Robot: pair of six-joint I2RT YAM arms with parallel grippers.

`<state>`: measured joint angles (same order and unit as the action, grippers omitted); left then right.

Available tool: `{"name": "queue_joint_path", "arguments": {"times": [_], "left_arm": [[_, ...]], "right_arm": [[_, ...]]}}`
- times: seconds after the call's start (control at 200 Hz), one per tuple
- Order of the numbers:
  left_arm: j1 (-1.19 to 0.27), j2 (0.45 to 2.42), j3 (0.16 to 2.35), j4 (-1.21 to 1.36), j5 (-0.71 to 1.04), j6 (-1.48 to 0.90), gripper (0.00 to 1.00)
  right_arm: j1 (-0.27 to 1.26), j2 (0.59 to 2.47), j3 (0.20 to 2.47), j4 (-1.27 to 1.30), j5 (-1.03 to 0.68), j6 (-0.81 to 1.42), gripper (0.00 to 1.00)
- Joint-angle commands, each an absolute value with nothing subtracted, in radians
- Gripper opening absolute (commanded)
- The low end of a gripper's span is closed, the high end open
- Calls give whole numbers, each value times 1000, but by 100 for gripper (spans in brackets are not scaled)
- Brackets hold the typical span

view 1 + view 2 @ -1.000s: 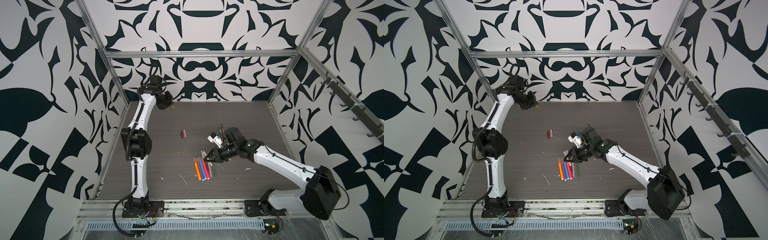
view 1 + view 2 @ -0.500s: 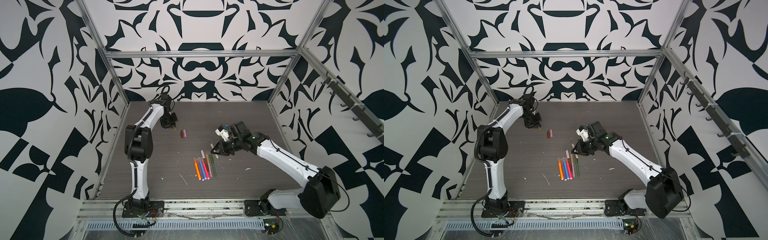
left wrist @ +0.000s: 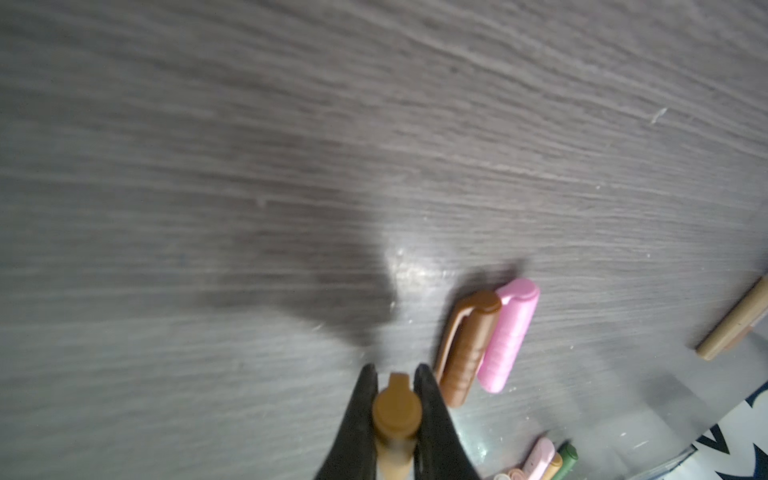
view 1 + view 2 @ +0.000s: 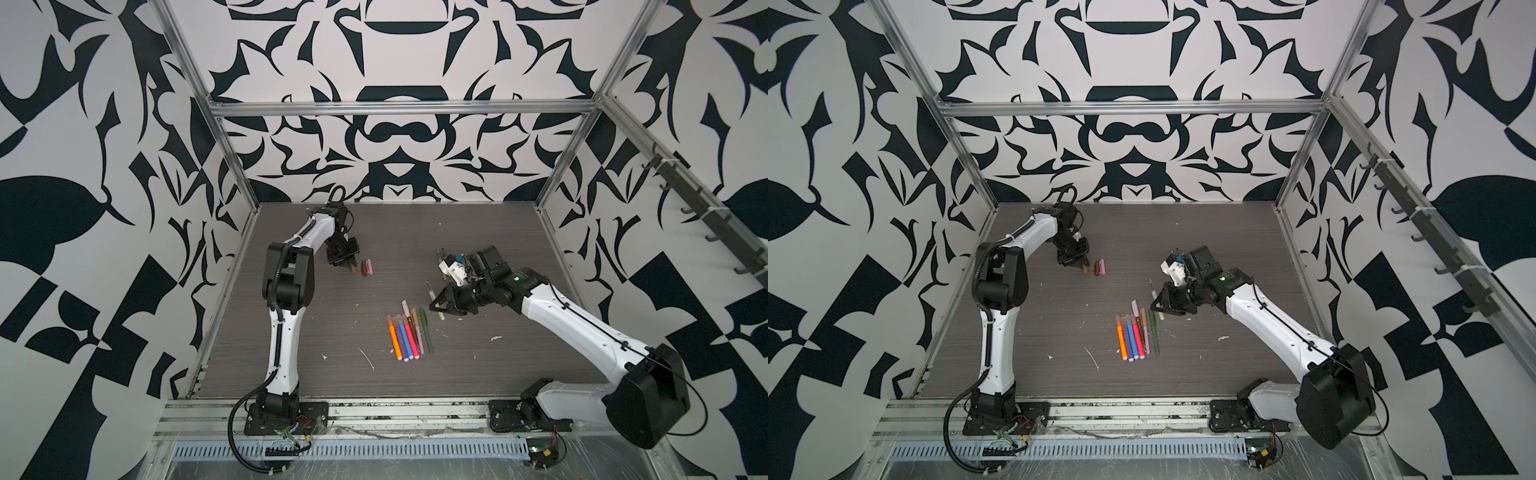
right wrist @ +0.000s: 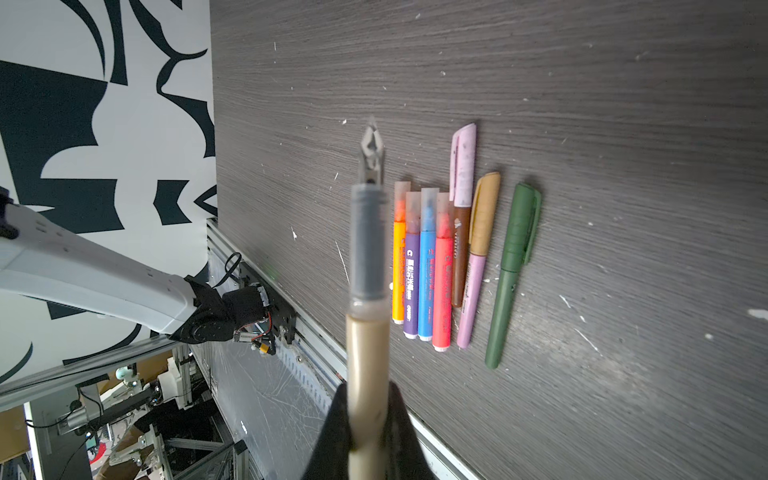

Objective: Open the pen caps
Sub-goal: 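Lay the gold cap beside the brown cap while the right carries the pen away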

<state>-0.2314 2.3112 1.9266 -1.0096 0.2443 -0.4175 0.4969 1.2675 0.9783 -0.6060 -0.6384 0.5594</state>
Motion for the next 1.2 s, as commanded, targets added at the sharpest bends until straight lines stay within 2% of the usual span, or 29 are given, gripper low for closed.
{"name": "queue_joint_path", "arguments": {"times": [0.0,0.28,0.435,0.675,0.96,1.095,1.195], "left_arm": [[-236,2326,1956,-1037,295,-404,0],[-253,2344,1948,-1022,320,-409,0],[-259,2338,1937,-1018,312,-417,21],[-260,2333,1948,-1015,295,-421,38],[-260,2320,1978,-1029,297,-439,40],[-259,2251,1958,-1021,310,-461,40],[-259,2189,1928,-1033,297,-479,41]], "right_arm": [[488,1223,983,-617,-641,540,0],[474,1216,983,-637,-644,526,0],[472,1219,988,-638,-650,520,0],[469,1221,991,-649,-656,505,0],[435,1234,1009,-663,-661,492,0],[353,1314,1080,-706,-669,431,0],[278,1413,1146,-748,-602,386,0]]}}
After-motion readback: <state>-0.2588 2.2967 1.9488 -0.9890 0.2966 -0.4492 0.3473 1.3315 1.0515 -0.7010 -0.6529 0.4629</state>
